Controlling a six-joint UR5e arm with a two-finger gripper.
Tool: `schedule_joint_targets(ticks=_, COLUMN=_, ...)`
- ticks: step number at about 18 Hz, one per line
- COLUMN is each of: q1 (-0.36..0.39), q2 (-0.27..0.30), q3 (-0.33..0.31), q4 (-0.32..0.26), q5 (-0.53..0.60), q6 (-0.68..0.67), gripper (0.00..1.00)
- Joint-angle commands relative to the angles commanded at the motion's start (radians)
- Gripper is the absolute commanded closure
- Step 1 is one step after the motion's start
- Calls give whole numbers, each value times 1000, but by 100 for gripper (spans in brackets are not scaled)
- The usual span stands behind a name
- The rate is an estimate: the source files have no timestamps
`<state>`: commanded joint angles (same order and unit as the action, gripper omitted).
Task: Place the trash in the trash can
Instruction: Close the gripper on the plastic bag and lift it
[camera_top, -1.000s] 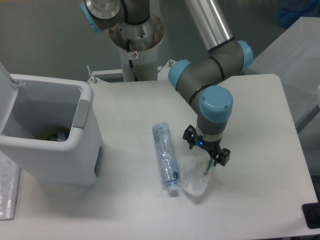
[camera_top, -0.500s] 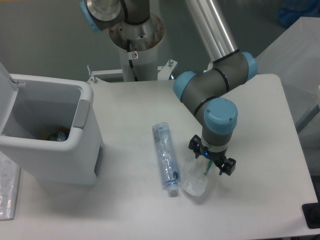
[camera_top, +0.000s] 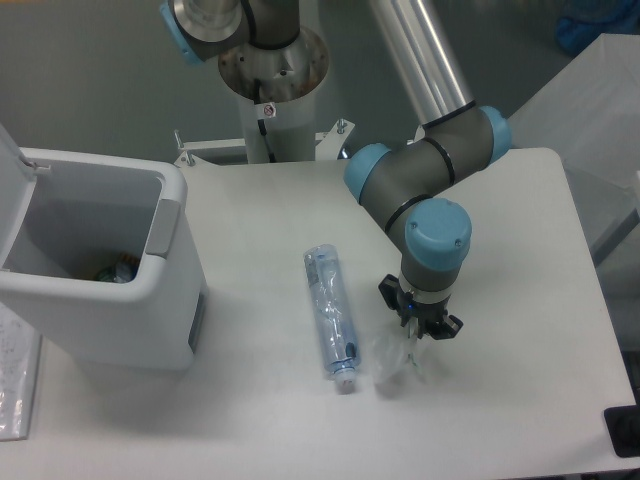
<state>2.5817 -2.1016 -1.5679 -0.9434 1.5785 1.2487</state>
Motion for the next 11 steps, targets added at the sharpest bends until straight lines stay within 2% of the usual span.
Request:
schedule_joint_targets(ticks=2, q1=-1, q2=5, q3=23, q4=-5, q5=-20, q6=0, gripper=100)
schedule_joint_targets(ticks=4, q1=3, q2=61, q3=31, q4=-6, q5=-87, q6=-20, gripper=100)
schedule_joint_targets(ticks=8, q1=9, q2=110, q3=34, q4=-5, q5=-239, q6=-110, gripper=100)
schedule_joint_targets(ticks=11, q1=3, q2=179, q3=26, q4=-6, q5=-345, q6=-198, gripper=100)
